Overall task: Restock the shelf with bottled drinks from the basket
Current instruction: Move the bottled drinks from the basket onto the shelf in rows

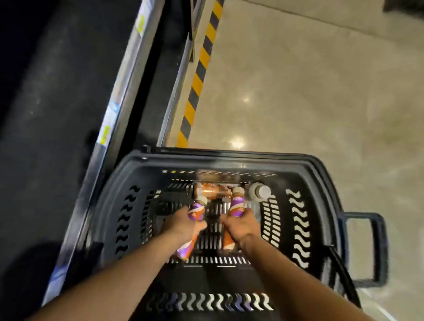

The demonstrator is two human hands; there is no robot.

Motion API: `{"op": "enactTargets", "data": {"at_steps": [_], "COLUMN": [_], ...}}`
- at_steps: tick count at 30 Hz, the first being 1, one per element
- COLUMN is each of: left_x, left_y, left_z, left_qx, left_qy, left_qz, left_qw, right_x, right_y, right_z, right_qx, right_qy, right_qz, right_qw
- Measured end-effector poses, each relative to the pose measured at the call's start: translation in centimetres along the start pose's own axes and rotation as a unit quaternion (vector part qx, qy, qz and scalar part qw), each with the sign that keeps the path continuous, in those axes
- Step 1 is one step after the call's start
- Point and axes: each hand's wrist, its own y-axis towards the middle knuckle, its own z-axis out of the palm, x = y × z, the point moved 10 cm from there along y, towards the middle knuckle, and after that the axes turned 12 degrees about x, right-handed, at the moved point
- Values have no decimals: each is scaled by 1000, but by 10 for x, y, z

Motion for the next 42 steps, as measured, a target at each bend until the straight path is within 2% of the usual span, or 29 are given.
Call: {"op": "enactTargets", "data": {"at_steps": [2, 6, 13, 16, 19, 26, 31, 35, 39, 42], "left_x": [-45, -113, -172, -178, -163, -115, -53, 23, 116, 195], "left_y": [-63, -195, -455, -560, -646, -807, -914, -999, -1073, -1123], "left_z": [-13, -50, -78, -87, -85, -92, -92, -75, -33, 10], "left_qx": [9, -15, -4, -24, -35, -182, -287, -375, -452, -516], "left_qy": [0, -62, -218, -290, -338, -430, -483, -522, -555, -588], "left_qz": [26, 73, 141, 197, 215, 283, 317, 324, 293, 259], "left_qw": [1000, 995, 966, 936, 916, 838, 764, 694, 634, 567], "right_x": [42, 99, 169, 197, 213, 222, 217, 188, 126, 62], "right_y": [-53, -171, -426, -529, -615, -760, -855, -939, -1018, -1079], "right_z": [-23, -59, -104, -122, -130, -112, -52, 22, 94, 137], "right_qx": [-5, -26, -19, -25, -3, 97, 220, 345, 477, 544], "right_qy": [-40, -14, 22, 17, 22, -65, -142, -206, -268, -301], "right_qz": [-26, -68, -169, -232, -291, -401, -469, -504, -480, -464], "right_qw": [999, 997, 985, 972, 957, 909, 843, 765, 685, 631]}}
